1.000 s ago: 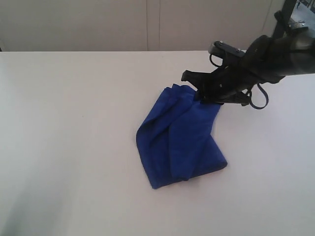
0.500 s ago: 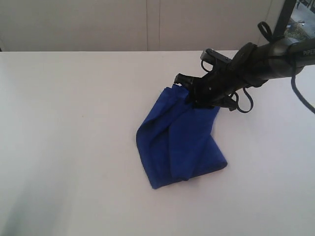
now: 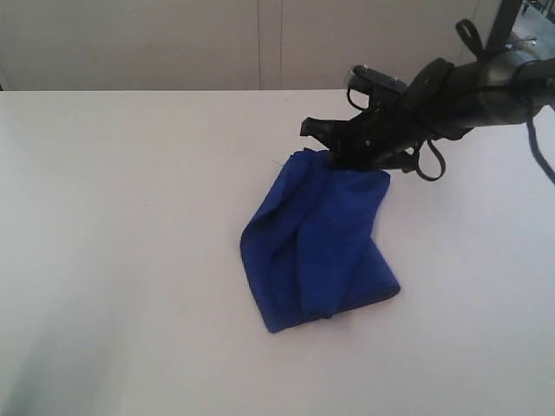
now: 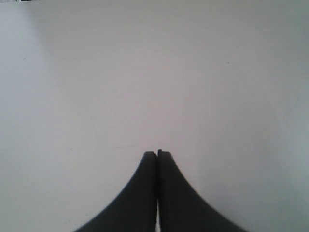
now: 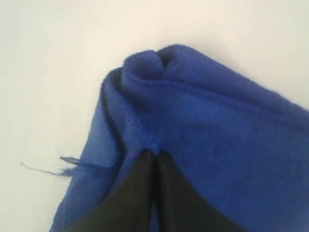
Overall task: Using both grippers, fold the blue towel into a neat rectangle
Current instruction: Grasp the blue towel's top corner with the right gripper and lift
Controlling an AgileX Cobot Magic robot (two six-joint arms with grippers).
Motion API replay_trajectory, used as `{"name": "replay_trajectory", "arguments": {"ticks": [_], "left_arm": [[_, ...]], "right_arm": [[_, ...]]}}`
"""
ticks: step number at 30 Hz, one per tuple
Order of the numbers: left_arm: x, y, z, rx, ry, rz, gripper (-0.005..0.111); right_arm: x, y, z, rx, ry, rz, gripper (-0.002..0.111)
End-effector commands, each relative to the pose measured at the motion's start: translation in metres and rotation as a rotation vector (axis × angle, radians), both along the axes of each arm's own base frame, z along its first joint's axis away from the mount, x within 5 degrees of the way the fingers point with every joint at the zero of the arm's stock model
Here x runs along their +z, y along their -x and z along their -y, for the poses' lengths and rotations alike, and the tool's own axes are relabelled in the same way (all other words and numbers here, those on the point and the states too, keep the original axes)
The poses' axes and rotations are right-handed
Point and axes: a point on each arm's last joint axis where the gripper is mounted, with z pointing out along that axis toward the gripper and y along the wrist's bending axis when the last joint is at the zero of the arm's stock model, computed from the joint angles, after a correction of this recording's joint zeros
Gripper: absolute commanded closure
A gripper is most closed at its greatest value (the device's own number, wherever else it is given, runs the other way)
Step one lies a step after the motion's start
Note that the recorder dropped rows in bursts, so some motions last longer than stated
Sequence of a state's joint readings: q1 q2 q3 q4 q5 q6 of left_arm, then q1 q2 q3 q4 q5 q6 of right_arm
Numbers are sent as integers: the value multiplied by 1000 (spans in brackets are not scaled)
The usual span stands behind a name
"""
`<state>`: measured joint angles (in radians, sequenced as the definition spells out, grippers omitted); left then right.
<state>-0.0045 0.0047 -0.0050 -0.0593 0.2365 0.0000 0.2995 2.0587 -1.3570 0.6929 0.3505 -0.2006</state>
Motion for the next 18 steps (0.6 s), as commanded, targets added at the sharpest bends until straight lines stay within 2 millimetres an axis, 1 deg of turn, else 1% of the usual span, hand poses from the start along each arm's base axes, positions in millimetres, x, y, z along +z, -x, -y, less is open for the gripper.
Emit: {"name": "replay_trajectory", "arguments": {"ticks": [1, 3, 6, 12, 18], "left_arm": [[-1, 0, 0, 2, 6, 4, 107], [-1, 0, 0, 2, 6, 4, 107], [-1, 0, 0, 2, 6, 4, 107], [-1, 0, 0, 2, 6, 4, 107], [-1, 0, 0, 2, 6, 4, 107]], "right_arm": [[28, 2, 9, 112, 87, 92, 108], [29, 4, 11, 149, 125, 91, 108], [25, 5, 13, 197, 181, 84, 108], [14, 5, 13, 206, 188, 51, 108], [13, 5, 13, 208, 193, 51, 108]]}}
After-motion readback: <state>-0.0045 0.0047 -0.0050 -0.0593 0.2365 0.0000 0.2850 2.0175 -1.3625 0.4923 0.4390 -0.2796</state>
